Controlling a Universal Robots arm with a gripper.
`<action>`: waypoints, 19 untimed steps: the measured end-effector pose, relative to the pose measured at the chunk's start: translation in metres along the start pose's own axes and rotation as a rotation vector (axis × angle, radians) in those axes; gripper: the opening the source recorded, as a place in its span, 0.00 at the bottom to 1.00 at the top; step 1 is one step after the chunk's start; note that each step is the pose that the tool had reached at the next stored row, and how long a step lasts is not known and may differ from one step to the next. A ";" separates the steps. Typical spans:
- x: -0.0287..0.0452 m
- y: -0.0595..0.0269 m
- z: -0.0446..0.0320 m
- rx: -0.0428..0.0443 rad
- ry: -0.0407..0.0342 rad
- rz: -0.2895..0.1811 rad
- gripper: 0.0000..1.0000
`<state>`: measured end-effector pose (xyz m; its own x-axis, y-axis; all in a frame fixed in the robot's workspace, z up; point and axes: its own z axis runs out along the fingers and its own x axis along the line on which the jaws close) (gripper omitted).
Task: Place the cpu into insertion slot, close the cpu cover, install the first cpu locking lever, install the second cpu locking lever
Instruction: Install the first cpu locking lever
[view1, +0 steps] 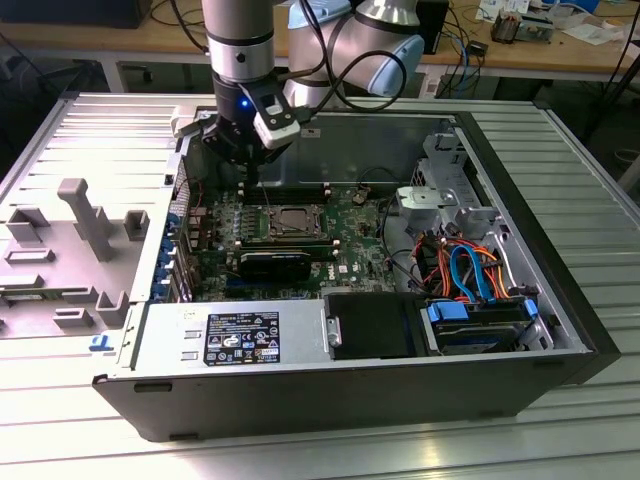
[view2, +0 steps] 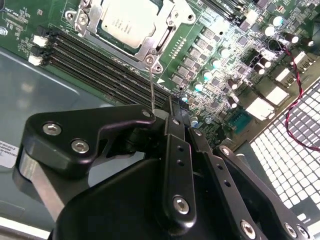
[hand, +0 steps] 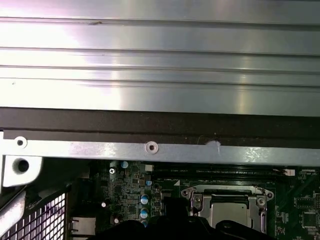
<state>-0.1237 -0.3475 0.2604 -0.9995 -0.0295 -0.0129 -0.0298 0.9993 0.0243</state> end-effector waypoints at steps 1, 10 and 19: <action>-0.0001 0.0000 0.0000 0.0000 -0.0006 0.000 0.11; -0.0026 -0.0001 0.0003 0.0006 -0.0046 0.000 0.11; -0.0078 -0.0003 0.0005 0.0006 -0.0070 0.000 0.11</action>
<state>-0.1159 -0.3475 0.2601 -0.9994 -0.0295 -0.0199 -0.0300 0.9993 0.0237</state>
